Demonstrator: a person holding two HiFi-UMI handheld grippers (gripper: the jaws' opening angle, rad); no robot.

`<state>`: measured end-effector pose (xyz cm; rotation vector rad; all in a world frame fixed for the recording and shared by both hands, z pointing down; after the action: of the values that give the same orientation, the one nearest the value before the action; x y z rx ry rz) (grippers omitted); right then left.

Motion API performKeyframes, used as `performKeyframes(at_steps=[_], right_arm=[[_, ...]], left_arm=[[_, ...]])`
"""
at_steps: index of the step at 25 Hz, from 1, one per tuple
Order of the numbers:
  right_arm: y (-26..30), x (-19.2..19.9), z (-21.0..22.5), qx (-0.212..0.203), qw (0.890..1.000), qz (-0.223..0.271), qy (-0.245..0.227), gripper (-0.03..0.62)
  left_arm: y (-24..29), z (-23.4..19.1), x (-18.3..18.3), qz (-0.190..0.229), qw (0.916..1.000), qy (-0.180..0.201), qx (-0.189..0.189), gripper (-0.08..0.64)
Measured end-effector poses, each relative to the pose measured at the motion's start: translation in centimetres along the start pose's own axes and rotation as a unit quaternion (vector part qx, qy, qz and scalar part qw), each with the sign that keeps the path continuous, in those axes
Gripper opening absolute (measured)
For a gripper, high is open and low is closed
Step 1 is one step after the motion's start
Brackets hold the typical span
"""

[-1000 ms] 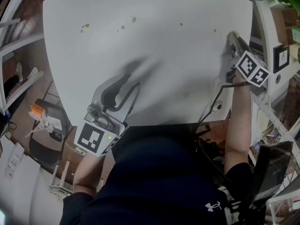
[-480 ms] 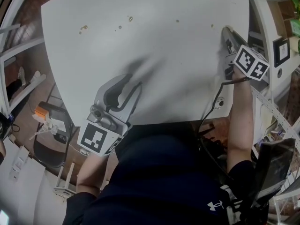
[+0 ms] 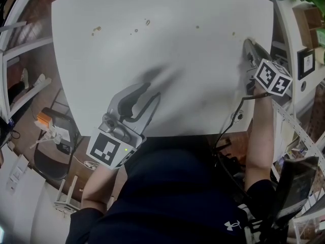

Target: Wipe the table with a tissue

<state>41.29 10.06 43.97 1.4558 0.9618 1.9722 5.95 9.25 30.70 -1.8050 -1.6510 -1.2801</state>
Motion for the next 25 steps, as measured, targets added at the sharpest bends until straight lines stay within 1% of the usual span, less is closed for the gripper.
performKeyframes(at_steps=[3, 7, 14, 19, 25], right_arm=[[0.3, -0.3, 0.3, 0.010, 1.000, 0.006, -0.002, 0.034], [0.7, -0.7, -0.4, 0.018, 1.000, 0.010, -0.002, 0.034], [1.1, -1.0, -1.9, -0.004, 1.000, 0.013, 0.004, 0.034], [1.5, -1.1, -3.1, -0.017, 1.000, 0.008, -0.001, 0.034], [1.9, -1.1, -4.5, -0.034, 0.999, 0.005, -0.001, 0.034]], left_arm=[[-0.2, 0.0, -0.1, 0.003, 1.0000, -0.001, -0.002, 0.118], [-0.8, -0.2, 0.0, 0.004, 1.0000, -0.004, -0.007, 0.118], [-1.8, -0.7, 0.1, 0.008, 0.9999, -0.008, -0.012, 0.118], [-2.2, -0.8, 0.1, 0.011, 0.9998, -0.010, -0.012, 0.118], [-3.0, -1.3, 0.2, 0.012, 0.9996, -0.018, -0.020, 0.118]])
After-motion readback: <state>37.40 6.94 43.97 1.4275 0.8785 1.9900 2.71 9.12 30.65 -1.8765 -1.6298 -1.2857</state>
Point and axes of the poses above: the fingertips, and each gripper's own axes: y forward along the fingers, z to its right, x out of its underside, the point moved 3 cm from there along -y, backward along the fingers, and after that the axes turned 4 degrees about x, right-handed, at the moved point
